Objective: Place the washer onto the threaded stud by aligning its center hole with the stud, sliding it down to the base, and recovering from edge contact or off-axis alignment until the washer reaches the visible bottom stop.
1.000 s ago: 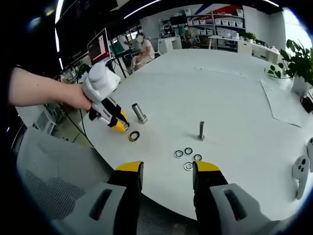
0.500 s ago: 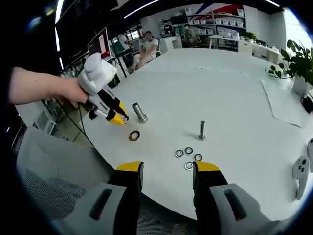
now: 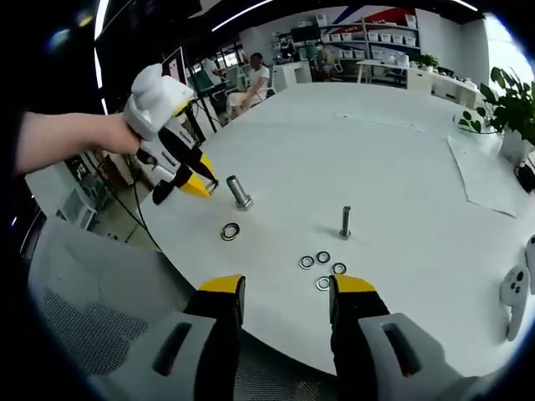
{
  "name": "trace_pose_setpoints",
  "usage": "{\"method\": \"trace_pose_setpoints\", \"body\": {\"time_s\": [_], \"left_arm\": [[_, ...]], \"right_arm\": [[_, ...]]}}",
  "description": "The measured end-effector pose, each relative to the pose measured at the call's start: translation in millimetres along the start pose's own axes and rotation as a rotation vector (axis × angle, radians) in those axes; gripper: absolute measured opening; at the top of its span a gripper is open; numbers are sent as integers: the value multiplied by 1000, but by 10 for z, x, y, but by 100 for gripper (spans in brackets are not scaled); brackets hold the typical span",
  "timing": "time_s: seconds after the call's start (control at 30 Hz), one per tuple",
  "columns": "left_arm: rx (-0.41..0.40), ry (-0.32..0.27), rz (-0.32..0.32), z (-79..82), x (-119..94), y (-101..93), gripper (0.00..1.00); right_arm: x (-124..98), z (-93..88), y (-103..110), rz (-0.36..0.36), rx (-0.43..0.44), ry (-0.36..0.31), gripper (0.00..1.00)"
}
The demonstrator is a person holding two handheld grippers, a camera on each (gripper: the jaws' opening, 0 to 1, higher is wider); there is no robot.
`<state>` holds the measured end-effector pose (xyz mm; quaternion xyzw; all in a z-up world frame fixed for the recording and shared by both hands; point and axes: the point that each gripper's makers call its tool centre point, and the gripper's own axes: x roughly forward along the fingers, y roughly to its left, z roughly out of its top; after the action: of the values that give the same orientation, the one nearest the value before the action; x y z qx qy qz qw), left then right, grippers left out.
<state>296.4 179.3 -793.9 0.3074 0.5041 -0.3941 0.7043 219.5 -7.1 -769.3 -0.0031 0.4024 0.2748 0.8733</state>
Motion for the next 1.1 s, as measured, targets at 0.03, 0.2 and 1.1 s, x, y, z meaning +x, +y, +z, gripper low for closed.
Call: {"method": "trace_pose_setpoints", "body": {"time_s": [0.03, 0.2, 1.1], "left_arm": [[5, -4, 1, 37, -8, 7, 19], [15, -22, 9, 178, -5, 74, 19], [85, 43, 3, 267, 224, 127, 19]], "right_arm": [[0, -1, 1, 0, 0, 1, 43], [-5, 0, -2, -2, 0, -1, 43], [-11, 18, -5, 3, 9, -10, 43]]}}
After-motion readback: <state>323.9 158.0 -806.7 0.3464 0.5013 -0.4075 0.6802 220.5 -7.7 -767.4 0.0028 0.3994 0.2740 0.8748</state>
